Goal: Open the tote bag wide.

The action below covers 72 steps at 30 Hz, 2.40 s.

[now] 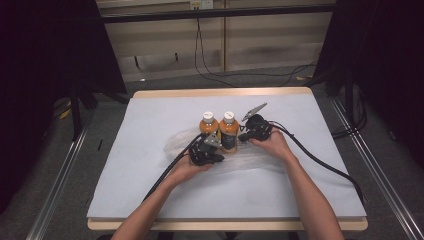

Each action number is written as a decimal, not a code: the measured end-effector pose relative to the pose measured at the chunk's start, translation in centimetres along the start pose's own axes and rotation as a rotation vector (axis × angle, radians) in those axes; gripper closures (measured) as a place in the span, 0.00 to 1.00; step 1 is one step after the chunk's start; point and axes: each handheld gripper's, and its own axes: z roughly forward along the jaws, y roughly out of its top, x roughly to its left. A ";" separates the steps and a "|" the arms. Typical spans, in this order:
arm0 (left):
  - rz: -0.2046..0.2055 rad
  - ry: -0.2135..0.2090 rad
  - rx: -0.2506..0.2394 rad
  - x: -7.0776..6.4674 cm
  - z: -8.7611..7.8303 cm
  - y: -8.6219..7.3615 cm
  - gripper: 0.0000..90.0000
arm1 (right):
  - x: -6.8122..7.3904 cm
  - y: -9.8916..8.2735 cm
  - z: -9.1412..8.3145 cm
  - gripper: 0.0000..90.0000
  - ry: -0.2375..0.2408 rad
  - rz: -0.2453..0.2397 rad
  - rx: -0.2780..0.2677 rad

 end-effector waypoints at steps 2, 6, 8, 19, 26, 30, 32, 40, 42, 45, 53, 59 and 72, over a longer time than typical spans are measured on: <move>0.012 -0.002 0.010 -0.2 0.0 0.0 1.00 | -0.1 0.2 0.1 1.00 -0.005 -0.002 0.004; 0.024 -0.009 0.013 -0.6 -0.1 0.1 1.00 | -0.2 0.4 0.3 1.00 -0.005 0.010 0.005; 0.016 -0.019 0.008 -0.4 -0.1 0.0 1.00 | -0.3 0.4 0.3 1.00 -0.008 0.012 0.005; 0.033 -0.054 0.020 -1.0 -0.6 -0.5 1.00 | -0.8 0.9 0.6 1.00 -0.069 0.006 0.008; 0.063 -0.075 0.042 -1.4 -1.1 -0.8 1.00 | -1.4 1.5 1.1 1.00 -0.088 0.022 0.009; 0.051 -0.096 0.024 -1.5 -1.3 -1.3 1.00 | -1.9 1.6 1.2 1.00 -0.075 0.055 -0.008; 0.046 -0.113 0.027 -1.6 -1.6 -1.5 1.00 | -2.0 1.6 1.3 1.00 -0.078 0.068 -0.010; 0.054 -0.122 0.011 -2.6 -2.0 -2.2 1.00 | -2.6 1.8 1.6 1.00 -0.099 0.099 -0.037; 0.061 -0.120 0.006 -2.8 -2.1 -2.3 1.00 | -2.5 1.9 1.7 1.00 -0.114 0.093 -0.031; 0.062 -0.126 0.006 -3.0 -2.2 -2.5 1.00 | -2.3 2.3 1.8 1.00 -0.126 0.084 -0.010; 0.076 -0.166 0.022 -3.2 -2.7 -2.9 1.00 | -2.5 2.7 2.2 1.00 -0.130 0.101 -0.018; 0.086 -0.193 -0.010 -4.0 -2.8 -3.5 1.00 | -2.5 3.0 2.4 1.00 -0.157 0.111 -0.018; 0.111 -0.212 -0.014 -5.0 -3.1 -3.8 1.00 | -3.3 3.6 2.8 1.00 -0.196 0.144 -0.011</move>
